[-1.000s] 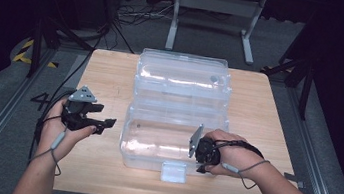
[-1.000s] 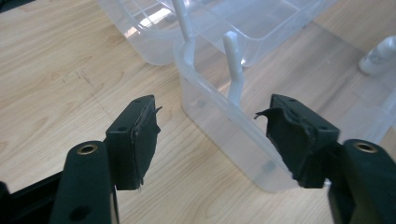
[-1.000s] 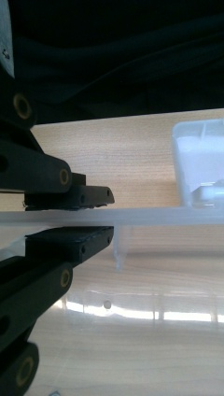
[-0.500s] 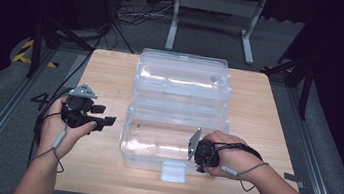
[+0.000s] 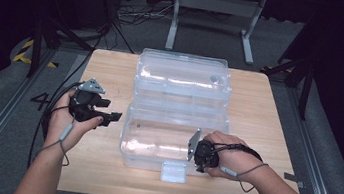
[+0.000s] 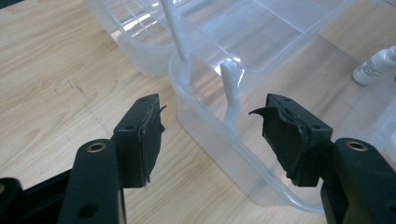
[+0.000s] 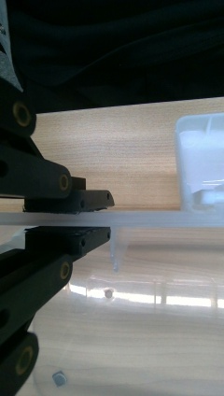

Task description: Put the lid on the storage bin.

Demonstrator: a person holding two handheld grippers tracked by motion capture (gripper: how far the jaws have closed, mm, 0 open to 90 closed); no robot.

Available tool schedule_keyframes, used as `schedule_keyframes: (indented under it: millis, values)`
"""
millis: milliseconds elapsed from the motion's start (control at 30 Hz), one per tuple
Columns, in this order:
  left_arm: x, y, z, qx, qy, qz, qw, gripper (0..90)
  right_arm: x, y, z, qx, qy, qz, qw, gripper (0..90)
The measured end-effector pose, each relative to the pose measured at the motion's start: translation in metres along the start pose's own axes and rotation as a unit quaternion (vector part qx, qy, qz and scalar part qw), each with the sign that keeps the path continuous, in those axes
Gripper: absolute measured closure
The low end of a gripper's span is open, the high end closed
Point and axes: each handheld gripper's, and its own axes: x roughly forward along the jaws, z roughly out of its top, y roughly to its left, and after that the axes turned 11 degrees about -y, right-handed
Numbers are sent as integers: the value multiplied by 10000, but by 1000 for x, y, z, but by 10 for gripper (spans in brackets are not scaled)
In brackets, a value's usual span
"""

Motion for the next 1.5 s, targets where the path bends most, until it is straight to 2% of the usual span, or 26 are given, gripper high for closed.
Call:
schedule_keyframes:
  millis: [133,233,267,533,633,767,933,1133,1367,1500]
  values:
    - [-1,-1,9,85,-52,-36,9999,380,0,1,0,2,-3,-20,10000,842]
    - [0,-3,16,76,-76,-67,9999,380,0,1,-1,7,-17,-18,10000,841]
    - [0,-2,19,153,-58,-101,9998,379,0,1,-1,10,-17,-18,10000,841]
    - [3,-6,41,330,-48,-215,9992,382,0,0,-1,37,-36,-9,10000,840]
    - [7,-8,48,467,-167,-301,9983,370,0,1,-1,22,-57,-17,10000,841]
    - [14,-12,58,491,-231,-500,9973,364,0,1,-2,58,-72,-12,10000,840]
    - [24,-15,72,637,-180,-557,9963,366,-1,1,-2,95,-77,-14,9999,839]
    - [36,-19,86,836,-190,-700,9939,363,0,1,-2,104,-108,-20,9999,839]
    - [47,-23,102,871,-204,-830,9925,366,0,0,-2,92,-89,-27,9999,839]
    - [55,-25,111,964,-104,-878,9914,371,-1,1,-2,128,-75,-38,9999,839]
